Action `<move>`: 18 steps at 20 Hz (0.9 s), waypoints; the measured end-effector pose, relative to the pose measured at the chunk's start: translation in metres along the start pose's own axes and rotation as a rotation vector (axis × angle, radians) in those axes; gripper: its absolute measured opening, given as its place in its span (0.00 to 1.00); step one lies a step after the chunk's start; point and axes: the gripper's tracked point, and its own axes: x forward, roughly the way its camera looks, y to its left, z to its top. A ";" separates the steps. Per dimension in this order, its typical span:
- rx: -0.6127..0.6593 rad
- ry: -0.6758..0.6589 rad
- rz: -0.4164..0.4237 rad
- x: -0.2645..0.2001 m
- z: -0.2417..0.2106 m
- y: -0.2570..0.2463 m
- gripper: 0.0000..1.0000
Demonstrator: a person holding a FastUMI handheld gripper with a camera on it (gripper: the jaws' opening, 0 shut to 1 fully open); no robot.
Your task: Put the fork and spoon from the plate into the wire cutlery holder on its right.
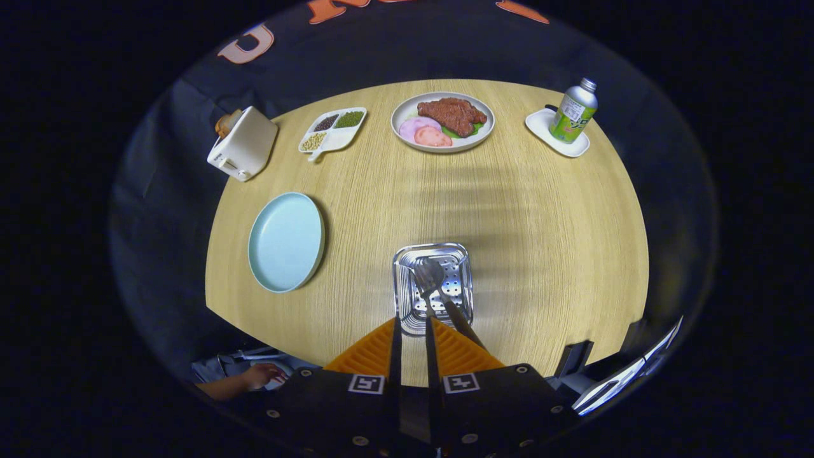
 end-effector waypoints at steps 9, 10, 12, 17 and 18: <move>0.007 -0.444 -0.006 -0.076 0.093 0.005 0.52; 0.018 -0.502 0.000 -0.089 0.104 0.007 0.53; 0.023 -0.635 0.009 -0.119 0.130 0.009 0.54; -0.013 -0.988 -0.052 -0.201 0.180 0.003 0.59; -0.017 -1.055 -0.051 -0.221 0.186 0.004 0.60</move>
